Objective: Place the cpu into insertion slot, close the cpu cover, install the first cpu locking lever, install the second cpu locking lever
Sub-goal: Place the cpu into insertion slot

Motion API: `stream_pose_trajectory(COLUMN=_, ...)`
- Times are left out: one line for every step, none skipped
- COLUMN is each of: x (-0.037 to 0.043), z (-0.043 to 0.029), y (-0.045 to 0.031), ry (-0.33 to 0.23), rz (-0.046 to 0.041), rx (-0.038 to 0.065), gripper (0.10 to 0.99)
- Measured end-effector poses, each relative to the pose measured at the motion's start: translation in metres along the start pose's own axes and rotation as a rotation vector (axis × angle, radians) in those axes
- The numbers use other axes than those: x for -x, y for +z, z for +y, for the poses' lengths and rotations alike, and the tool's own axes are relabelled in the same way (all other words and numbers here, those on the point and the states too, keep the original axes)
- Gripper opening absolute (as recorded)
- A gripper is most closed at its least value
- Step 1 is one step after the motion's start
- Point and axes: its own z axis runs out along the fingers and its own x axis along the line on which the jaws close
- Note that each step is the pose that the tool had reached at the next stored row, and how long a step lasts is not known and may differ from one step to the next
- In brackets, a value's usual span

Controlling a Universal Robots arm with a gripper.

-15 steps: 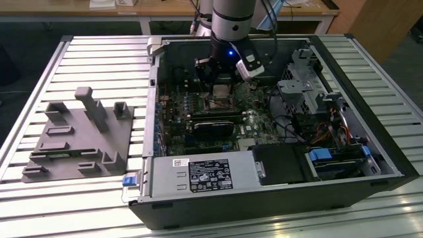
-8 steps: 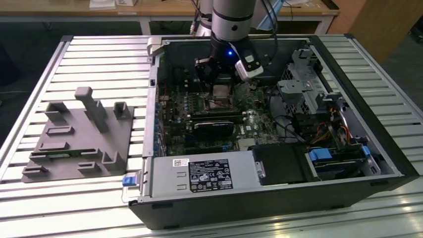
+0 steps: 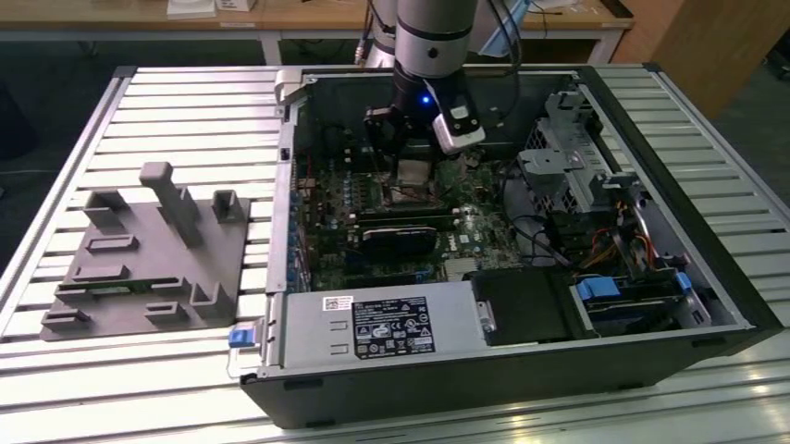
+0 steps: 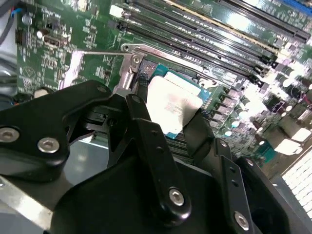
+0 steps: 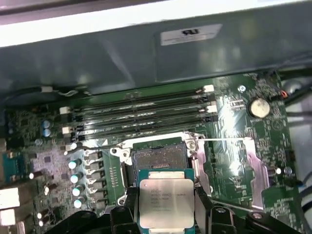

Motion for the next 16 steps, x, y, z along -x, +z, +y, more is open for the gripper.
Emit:
stream_pose_trajectory(x=0.0000, z=0.0000, y=0.0002, ry=0.016, rz=-0.0009, rx=-0.001, gripper=0.541)
stream_pose_trajectory(x=0.0000, z=0.0000, y=0.0004, ry=0.031, rz=-0.0017, rx=-0.001, gripper=0.541)
stream_pose_trajectory(x=0.0000, z=0.0000, y=0.0005, ry=0.047, rz=-0.0026, rx=-0.002, gripper=0.541)
stream_pose_trajectory(x=0.0000, z=0.0000, y=0.0006, ry=0.061, rz=-0.0035, rx=-0.002, gripper=0.541)
stream_pose_trajectory(x=0.0000, z=0.0000, y=0.0007, ry=0.075, rz=-0.0042, rx=-0.003, gripper=0.541)
stream_pose_trajectory(x=0.0000, z=0.0000, y=0.0009, ry=0.089, rz=-0.0049, rx=-0.003, gripper=0.541)
stream_pose_trajectory(x=0.0000, z=0.0000, y=0.0010, ry=0.105, rz=-0.0057, rx=-0.004, gripper=0.541)
stream_pose_trajectory(x=0.0000, z=0.0000, y=0.0012, ry=0.118, rz=-0.0063, rx=-0.004, gripper=0.541)
stream_pose_trajectory(x=0.0000, z=0.0000, y=0.0013, ry=0.131, rz=-0.0069, rx=-0.004, gripper=0.541)
stream_pose_trajectory(x=0.0000, z=0.0000, y=0.0014, ry=0.145, rz=-0.0074, rx=-0.004, gripper=0.541)
stream_pose_trajectory(x=0.0000, z=0.0000, y=0.0015, ry=0.158, rz=-0.0080, rx=-0.004, gripper=0.541)
stream_pose_trajectory(x=0.0000, z=-0.0001, y=0.0016, ry=0.172, rz=-0.0085, rx=-0.004, gripper=0.541)
stream_pose_trajectory(x=0.0000, z=-0.0001, y=0.0017, ry=0.186, rz=-0.0090, rx=-0.004, gripper=0.541)
stream_pose_trajectory(x=0.0000, z=-0.0001, y=0.0018, ry=0.200, rz=-0.0095, rx=-0.004, gripper=0.541)
stream_pose_trajectory(x=0.0000, z=-0.0001, y=0.0019, ry=0.215, rz=-0.0100, rx=-0.004, gripper=0.541)
stream_pose_trajectory(x=0.0000, z=-0.0001, y=0.0020, ry=0.229, rz=-0.0105, rx=-0.003, gripper=0.541)
